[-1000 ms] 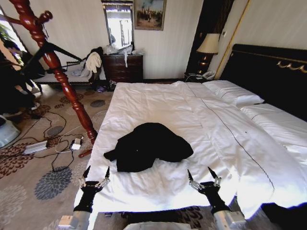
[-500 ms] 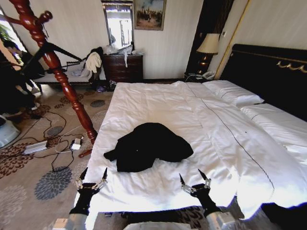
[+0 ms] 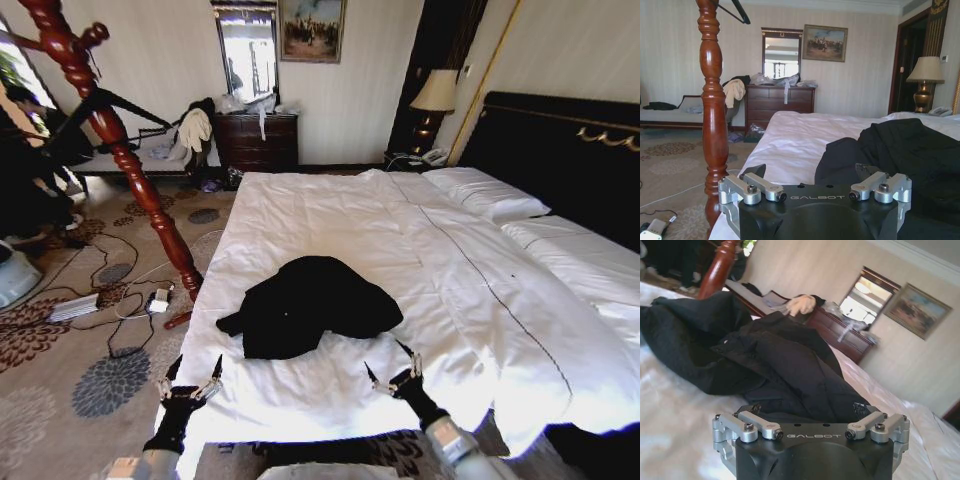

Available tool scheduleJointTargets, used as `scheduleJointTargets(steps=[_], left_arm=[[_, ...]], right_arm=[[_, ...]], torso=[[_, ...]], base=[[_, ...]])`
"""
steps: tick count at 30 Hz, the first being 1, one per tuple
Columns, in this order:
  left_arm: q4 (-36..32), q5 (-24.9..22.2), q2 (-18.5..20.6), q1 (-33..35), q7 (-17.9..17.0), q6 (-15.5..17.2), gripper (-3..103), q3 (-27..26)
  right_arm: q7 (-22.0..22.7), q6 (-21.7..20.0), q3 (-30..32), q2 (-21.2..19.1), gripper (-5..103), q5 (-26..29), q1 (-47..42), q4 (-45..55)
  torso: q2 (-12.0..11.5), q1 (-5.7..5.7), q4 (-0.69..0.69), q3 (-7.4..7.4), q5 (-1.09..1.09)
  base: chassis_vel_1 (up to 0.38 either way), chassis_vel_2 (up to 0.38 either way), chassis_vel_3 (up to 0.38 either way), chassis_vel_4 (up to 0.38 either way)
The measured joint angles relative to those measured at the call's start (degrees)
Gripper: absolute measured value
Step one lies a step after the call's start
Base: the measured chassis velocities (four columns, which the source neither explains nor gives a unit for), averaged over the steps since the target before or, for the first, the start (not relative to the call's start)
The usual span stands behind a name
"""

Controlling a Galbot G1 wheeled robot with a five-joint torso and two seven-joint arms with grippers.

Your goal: Pick up the clothes from the bed and hang them on the clothes hanger.

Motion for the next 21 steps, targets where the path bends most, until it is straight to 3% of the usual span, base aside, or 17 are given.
scheduleJointTargets(steps=[3,11,21], left_arm=[[-0.4,1.3,-1.3,0.7,0.0,0.0,100,0.5],[-0.2,2.3,-2.1,2.1,0.1,-0.5,100,-0.6],[0.7,3.1,-2.4,3.1,0.1,-1.3,100,-0.1]], right_arm=[[0.1,0.1,-3.3,-2.1,100,-2.6,4.5,-2.9],[0.4,0.2,-14.8,-1.8,100,-9.4,19.6,-11.2],[0.6,0.9,-21.8,-0.4,100,-14.0,27.4,-15.5]], torso=[[0.0,0.0,0.0,0.0,0.01],[0.0,0.01,0.01,0.0,0.02],[0.0,0.0,0.01,0.0,0.01]], base=[[0.0,0.0,0.0,0.0],[0.0,0.0,0.0,0.0],[0.0,0.0,0.0,0.0]])
